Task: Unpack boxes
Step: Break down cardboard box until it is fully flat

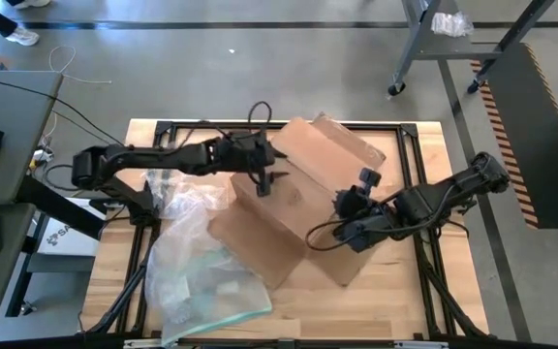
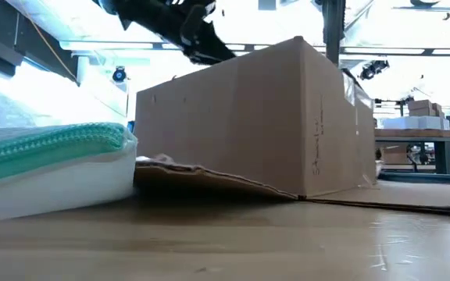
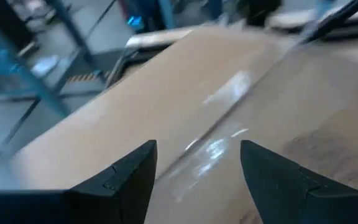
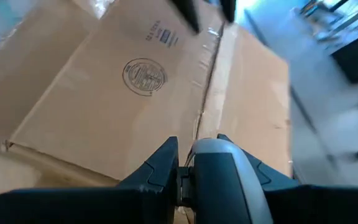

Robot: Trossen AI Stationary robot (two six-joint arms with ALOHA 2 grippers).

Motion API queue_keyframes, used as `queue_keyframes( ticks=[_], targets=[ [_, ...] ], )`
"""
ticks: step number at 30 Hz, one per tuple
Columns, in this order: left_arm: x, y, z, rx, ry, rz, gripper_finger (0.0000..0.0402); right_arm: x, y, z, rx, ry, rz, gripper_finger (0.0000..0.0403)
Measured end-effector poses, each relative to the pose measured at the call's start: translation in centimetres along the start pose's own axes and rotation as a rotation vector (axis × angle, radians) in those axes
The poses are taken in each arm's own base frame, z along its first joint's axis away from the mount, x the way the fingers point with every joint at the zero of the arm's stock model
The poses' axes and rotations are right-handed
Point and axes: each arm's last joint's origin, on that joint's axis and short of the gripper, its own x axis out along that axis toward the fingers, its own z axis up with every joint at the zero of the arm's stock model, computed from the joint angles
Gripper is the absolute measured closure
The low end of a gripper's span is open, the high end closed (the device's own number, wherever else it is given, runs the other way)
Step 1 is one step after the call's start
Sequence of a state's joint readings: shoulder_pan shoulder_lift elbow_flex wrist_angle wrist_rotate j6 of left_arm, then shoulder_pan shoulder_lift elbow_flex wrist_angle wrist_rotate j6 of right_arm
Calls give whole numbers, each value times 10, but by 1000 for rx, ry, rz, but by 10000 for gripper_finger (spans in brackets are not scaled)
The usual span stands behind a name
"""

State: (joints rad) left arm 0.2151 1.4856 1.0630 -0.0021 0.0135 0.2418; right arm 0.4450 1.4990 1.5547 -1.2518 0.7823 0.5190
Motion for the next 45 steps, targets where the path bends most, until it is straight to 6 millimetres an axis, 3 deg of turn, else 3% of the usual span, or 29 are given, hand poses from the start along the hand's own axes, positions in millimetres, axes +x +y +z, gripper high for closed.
queue_keyframes(
  ticks=[3, 7, 11, 14, 20, 27, 35, 45],
  targets=[
    [15, -10, -1, 10, -40, -20, 188, -4, -1, 0, -29, -33, -39, 334],
    [33, -14, -13, 10, -3, -26, 188, -23, -8, -5, -30, -119, -85, 334],
    [39, -13, -20, -7, 39, -29, 188, -42, -18, -20, 22, -157, -132, 334],
    [40, -12, -23, -14, 59, -32, 188, -45, -22, -36, 72, -191, -159, 334],
    [40, -12, -22, -17, 59, -32, 188, -20, -13, -73, 189, -273, -53, 334],
    [39, -12, -22, -21, 62, -33, 188, -2, -15, -63, 192, -519, 53, 334],
    [39, -12, -24, -28, 88, -38, 188, 39, -24, -62, 128, -435, 46, 334],
    [38, -13, -27, -42, 112, -42, 188, 53, -29, -60, 86, -385, 74, 334]
  ],
)
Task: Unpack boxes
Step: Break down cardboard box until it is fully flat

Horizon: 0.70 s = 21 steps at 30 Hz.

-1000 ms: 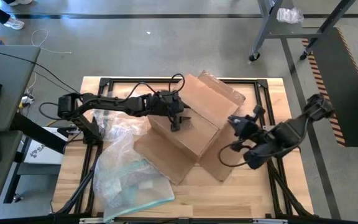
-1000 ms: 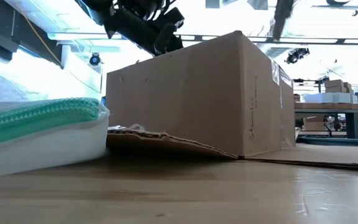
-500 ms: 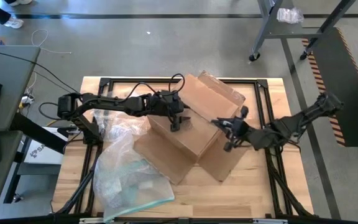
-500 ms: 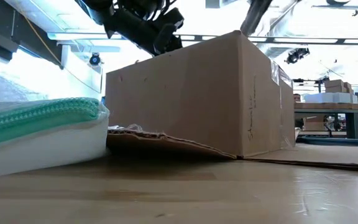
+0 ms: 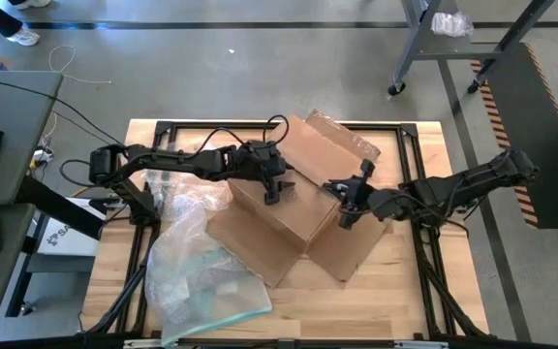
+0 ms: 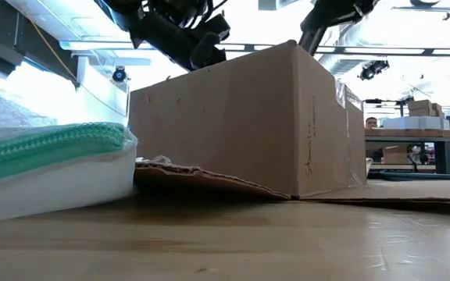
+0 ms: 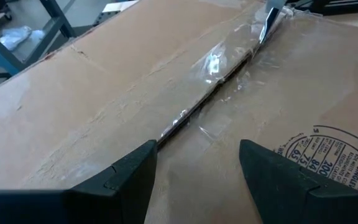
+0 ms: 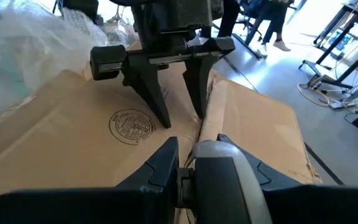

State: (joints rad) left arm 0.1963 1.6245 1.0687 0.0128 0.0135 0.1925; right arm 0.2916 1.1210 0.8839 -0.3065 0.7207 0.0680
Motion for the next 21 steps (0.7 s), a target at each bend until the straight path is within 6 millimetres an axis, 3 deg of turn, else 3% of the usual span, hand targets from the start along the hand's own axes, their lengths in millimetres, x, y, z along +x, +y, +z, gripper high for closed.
queue_keyframes(
  ticks=[15, 21],
  targets=[
    [-1, 7, -6, -17, 66, 98, 188, -35, -10, 23, 37, 184, 99, 334],
    [7, 25, -20, -89, 139, 186, 188, -47, -12, 29, 70, 235, 177, 334]
  ],
)
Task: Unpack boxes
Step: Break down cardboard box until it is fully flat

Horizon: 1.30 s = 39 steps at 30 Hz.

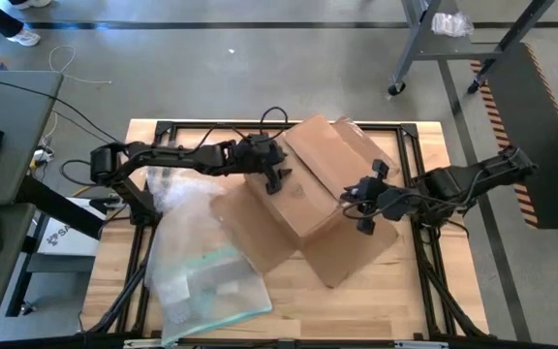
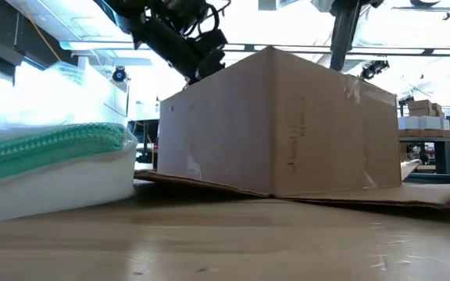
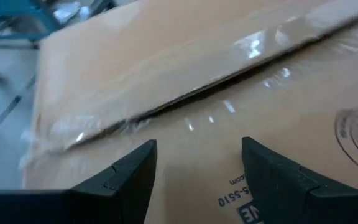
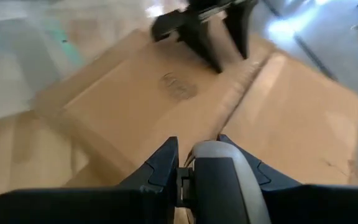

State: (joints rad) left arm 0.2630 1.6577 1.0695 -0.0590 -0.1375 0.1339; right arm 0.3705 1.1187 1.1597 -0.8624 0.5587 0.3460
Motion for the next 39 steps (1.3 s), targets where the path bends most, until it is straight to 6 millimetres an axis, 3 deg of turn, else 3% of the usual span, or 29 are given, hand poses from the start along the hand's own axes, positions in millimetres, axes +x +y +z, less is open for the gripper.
queue_keyframes(
  ticks=[8, 16, 21, 25, 32, 39],
  targets=[
    [14, 9, -8, -51, 25, -7, 188, -6, 2, -4, 10, 52, 41, 334],
    [14, 11, -9, -51, 30, 14, 188, -37, 5, 8, -10, 101, 208, 334],
    [14, 11, -9, -50, 30, 30, 188, -46, 6, 9, -30, 51, 145, 334],
    [12, 10, -7, -48, 18, 27, 188, -37, 5, -2, -41, 61, 75, 334],
    [-16, 5, 9, -31, -59, 16, 188, -11, 14, -23, -33, 66, 17, 334],
    [-60, -2, 32, 50, -207, -2, 188, -9, 24, -7, -88, -106, 120, 334]
  ],
)
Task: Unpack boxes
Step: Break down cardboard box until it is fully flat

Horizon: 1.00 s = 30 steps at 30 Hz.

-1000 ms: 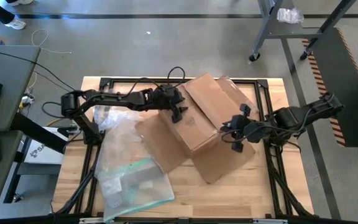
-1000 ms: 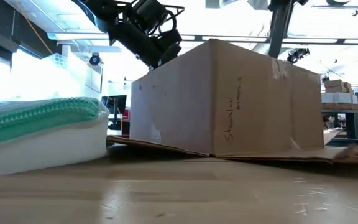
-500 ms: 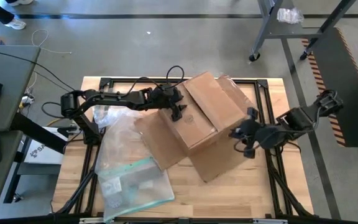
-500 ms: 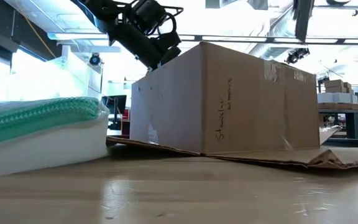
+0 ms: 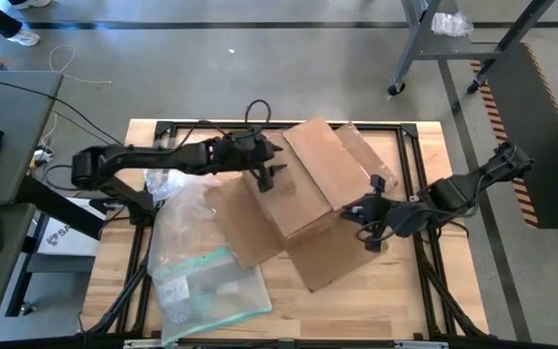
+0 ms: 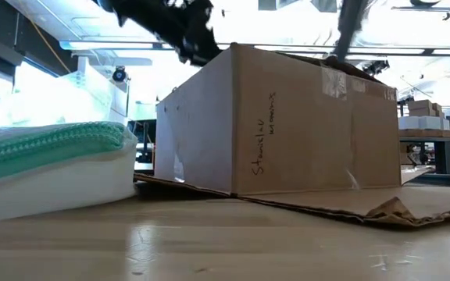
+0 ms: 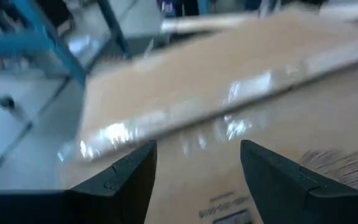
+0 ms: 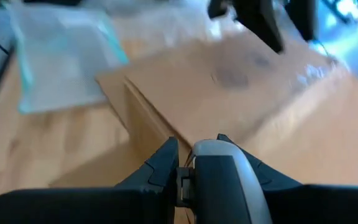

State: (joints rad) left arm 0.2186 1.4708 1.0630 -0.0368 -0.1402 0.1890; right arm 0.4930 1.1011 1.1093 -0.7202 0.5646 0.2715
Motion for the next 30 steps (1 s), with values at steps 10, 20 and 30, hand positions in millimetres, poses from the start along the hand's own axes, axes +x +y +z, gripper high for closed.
queue_keyframes(
  ticks=[10, 20, 30],
  targets=[
    [-5, -38, 9, 69, -64, -176, 188, 8, -13, 5, 50, -40, -178, 334],
    [35, -53, -23, 66, 108, -137, 188, 27, -10, 1, 15, 56, -146, 334],
    [49, -33, -38, -6, 206, -59, 188, 6, -17, 13, 68, 67, -56, 334]
  ],
)
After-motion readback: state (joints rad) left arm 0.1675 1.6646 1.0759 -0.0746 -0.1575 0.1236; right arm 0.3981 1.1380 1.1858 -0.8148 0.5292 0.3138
